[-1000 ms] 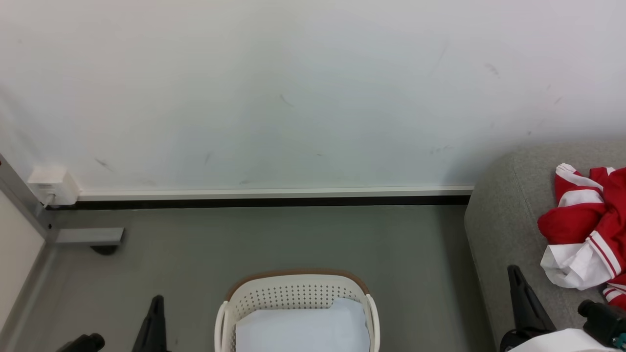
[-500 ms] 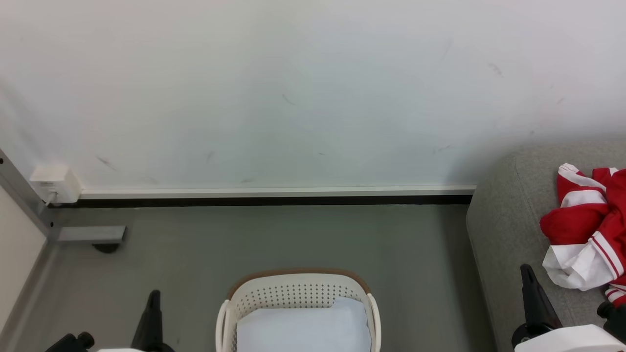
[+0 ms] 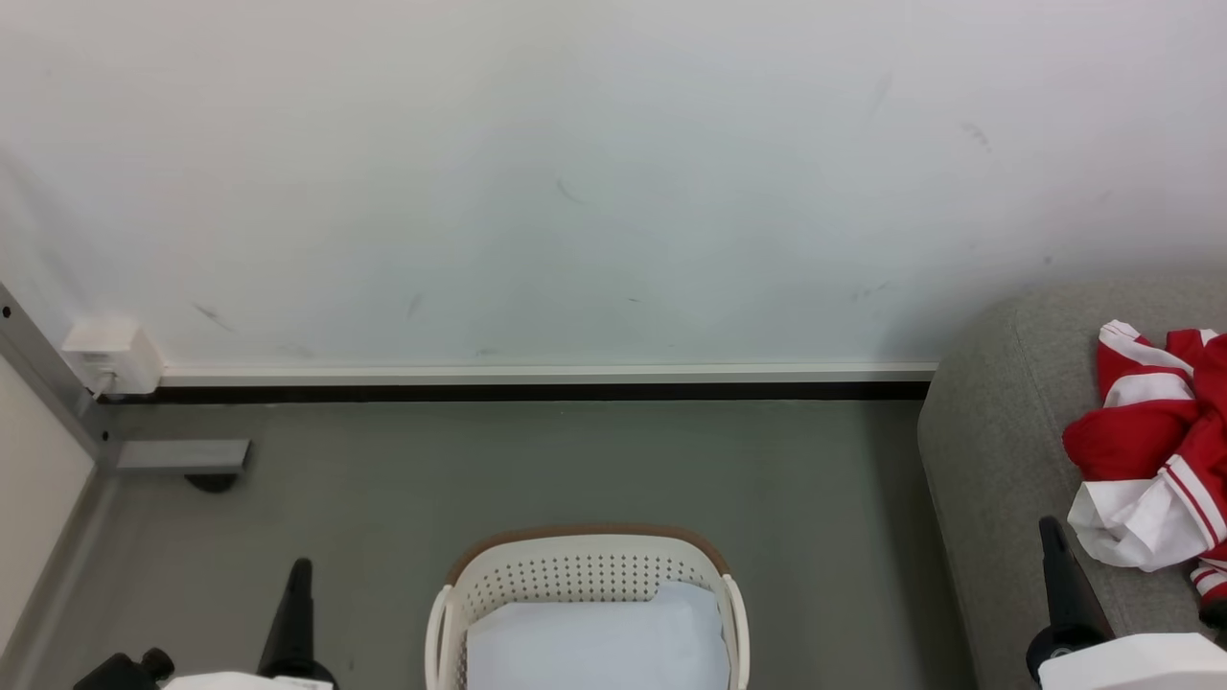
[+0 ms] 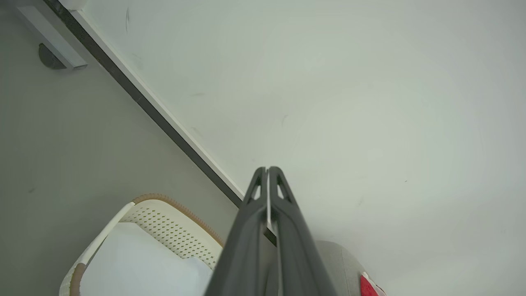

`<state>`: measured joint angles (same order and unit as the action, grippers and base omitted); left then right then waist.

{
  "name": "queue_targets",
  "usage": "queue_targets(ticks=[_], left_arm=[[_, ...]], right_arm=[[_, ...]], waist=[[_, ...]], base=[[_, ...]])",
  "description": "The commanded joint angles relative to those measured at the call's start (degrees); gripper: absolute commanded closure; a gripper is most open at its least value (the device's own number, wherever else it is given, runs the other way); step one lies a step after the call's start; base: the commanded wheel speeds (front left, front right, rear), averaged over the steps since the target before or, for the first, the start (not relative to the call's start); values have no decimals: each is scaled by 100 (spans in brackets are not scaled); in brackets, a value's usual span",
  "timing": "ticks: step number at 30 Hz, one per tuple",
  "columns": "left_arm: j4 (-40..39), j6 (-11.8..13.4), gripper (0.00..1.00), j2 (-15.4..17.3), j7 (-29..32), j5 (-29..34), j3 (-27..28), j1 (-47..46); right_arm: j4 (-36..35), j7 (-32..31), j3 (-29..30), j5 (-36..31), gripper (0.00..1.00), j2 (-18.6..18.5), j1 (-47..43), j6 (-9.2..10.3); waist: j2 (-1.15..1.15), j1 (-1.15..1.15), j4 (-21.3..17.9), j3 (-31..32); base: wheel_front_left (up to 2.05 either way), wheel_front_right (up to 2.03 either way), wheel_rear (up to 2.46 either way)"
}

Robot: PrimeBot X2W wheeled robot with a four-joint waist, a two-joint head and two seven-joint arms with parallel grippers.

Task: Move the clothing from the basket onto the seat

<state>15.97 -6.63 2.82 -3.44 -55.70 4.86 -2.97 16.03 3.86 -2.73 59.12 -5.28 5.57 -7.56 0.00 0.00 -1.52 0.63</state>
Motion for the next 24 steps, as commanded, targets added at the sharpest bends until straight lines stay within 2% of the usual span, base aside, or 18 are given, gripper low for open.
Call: queue_targets(ticks=[1, 24], left_arm=[[-85, -37, 100, 32, 55, -189, 24, -120], [-130, -57, 100, 26, 423, -1525, 89, -209]], right_arm=[[-88, -35, 62, 153, 100, -1, 87, 6], [-138, -405, 377, 1395, 100, 73, 87, 8]], waist=[[0, 0, 2, -1], [0, 0, 49, -26]], base=[[0, 0, 0], [0, 0, 0]])
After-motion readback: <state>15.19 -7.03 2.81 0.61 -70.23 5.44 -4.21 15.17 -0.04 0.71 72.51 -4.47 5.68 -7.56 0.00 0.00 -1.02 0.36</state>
